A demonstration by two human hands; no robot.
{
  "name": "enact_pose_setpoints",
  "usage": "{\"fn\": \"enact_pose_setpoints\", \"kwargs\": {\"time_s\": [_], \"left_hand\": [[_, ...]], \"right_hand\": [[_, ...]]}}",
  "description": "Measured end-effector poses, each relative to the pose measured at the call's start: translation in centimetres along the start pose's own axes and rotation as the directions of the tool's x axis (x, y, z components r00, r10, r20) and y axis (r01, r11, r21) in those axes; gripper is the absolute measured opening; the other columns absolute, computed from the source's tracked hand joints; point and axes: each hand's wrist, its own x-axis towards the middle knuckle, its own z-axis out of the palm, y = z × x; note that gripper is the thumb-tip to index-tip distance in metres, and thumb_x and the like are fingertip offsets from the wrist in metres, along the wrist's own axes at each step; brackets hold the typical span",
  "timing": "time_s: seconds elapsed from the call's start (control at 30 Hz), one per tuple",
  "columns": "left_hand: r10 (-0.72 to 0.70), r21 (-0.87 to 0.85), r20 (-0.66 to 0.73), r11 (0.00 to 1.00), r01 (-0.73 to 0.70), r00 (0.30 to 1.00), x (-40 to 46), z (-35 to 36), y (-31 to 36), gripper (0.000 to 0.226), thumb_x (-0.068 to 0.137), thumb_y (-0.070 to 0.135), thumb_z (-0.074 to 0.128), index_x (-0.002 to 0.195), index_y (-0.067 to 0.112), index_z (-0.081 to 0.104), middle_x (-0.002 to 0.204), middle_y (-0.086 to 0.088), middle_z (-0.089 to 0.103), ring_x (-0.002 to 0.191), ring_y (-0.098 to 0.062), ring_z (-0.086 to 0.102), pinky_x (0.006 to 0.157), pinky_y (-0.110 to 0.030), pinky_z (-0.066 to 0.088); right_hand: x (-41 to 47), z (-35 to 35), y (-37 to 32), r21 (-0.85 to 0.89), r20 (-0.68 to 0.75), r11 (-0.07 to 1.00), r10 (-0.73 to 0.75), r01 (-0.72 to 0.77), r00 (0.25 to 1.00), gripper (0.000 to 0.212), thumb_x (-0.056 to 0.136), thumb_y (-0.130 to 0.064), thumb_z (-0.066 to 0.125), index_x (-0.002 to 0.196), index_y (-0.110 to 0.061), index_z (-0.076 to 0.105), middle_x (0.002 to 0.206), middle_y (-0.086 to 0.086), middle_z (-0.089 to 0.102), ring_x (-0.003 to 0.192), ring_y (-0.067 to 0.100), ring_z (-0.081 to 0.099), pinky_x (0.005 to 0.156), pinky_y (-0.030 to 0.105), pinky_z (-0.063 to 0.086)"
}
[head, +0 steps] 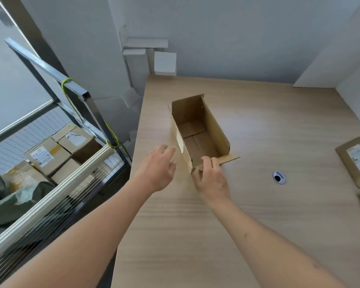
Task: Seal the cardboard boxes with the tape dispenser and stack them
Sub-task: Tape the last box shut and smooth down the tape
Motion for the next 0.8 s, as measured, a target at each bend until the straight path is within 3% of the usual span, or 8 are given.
{"fn": "enact_pose_setpoints", "kwargs": {"time_s": [0.17, 0.27, 0.33, 0.53, 0.67, 0.8], "left_hand": [[0.005, -0.111, -0.024, 0.994, -0.007, 1.0, -1.7, 1.6, 1.2, 0.063, 0.097, 0.013, 0.058, 0.155, 0.017, 0.034, 0.16, -0.018, 0.028, 0.144, -0.037, 0.036, 0.112, -0.044, 0.041], [-0.01, -0.097, 0.006, 0.995, 0.01, 1.0, -3.4, 2.5, 2.4, 0.088, 0.088, 0.001, 0.065, 0.16, 0.03, 0.024, 0.163, -0.024, 0.009, 0.151, -0.042, 0.018, 0.115, -0.045, 0.037], [-0.021, -0.069, 0.013, 0.997, 0.022, 1.0, -4.8, 3.1, 3.0, 0.093, 0.085, 0.0, 0.067, 0.159, 0.039, 0.025, 0.163, -0.022, 0.0, 0.152, -0.045, 0.006, 0.119, -0.049, 0.033], [-0.078, 0.063, 0.057, 0.995, 0.074, 0.995, -9.8, 4.3, 6.3, 0.067, 0.093, 0.011, 0.064, 0.147, 0.044, 0.045, 0.165, -0.017, -0.01, 0.153, -0.046, -0.008, 0.122, -0.051, 0.022], [-0.104, 0.11, 0.086, 0.989, 0.094, 0.991, -12.7, 5.3, 8.9, 0.032, 0.093, 0.017, 0.064, 0.12, 0.035, 0.058, 0.166, -0.015, -0.007, 0.153, -0.046, -0.007, 0.119, -0.053, 0.03], [-0.174, 0.141, 0.162, 0.978, 0.152, 0.971, -15.2, 6.2, 11.8, 0.022, 0.092, 0.024, 0.067, 0.109, 0.038, 0.067, 0.166, -0.012, -0.005, 0.153, -0.045, -0.007, 0.122, -0.052, 0.02]], "right_hand": [[-3.4, -1.7, 2.1, 0.021, -0.041, 1.0, 0.023, -0.022, 0.999, 0.034, 0.1, -0.029, 0.05, 0.13, -0.015, 0.053, 0.115, 0.003, 0.057, 0.098, 0.029, 0.055, 0.076, 0.041, 0.05], [-6.4, -2.7, 4.4, 0.029, -0.054, 0.998, 0.052, -0.05, 0.997, 0.029, 0.1, -0.026, 0.051, 0.127, -0.017, 0.054, 0.116, 0.001, 0.059, 0.101, 0.027, 0.055, 0.077, 0.039, 0.05], [-8.3, -3.4, 6.1, 0.049, -0.059, 0.999, 0.027, -0.024, 0.998, 0.027, 0.101, -0.022, 0.05, 0.128, -0.017, 0.054, 0.118, 0.0, 0.061, 0.104, 0.026, 0.057, 0.08, 0.038, 0.05], [-14.5, -5.9, 10.8, 0.13, -0.049, 0.991, 0.02, -0.014, 0.999, 0.038, 0.099, -0.007, 0.049, 0.135, -0.019, 0.054, 0.116, -0.001, 0.064, 0.103, 0.023, 0.059, 0.086, 0.033, 0.048], [-17.7, -7.7, 13.8, 0.157, 0.018, 0.985, 0.074, -0.076, 0.997, 0.051, 0.09, 0.003, 0.044, 0.134, -0.02, 0.056, 0.099, -0.011, 0.053, 0.09, 0.016, 0.054, 0.077, 0.025, 0.041], [-20.1, -10.1, 16.7, 0.154, 0.123, 0.981, 0.096, -0.114, 0.988, 0.063, 0.085, 0.006, 0.043, 0.14, -0.024, 0.052, 0.109, -0.008, 0.056, 0.098, 0.018, 0.057, 0.079, 0.024, 0.041]]}}
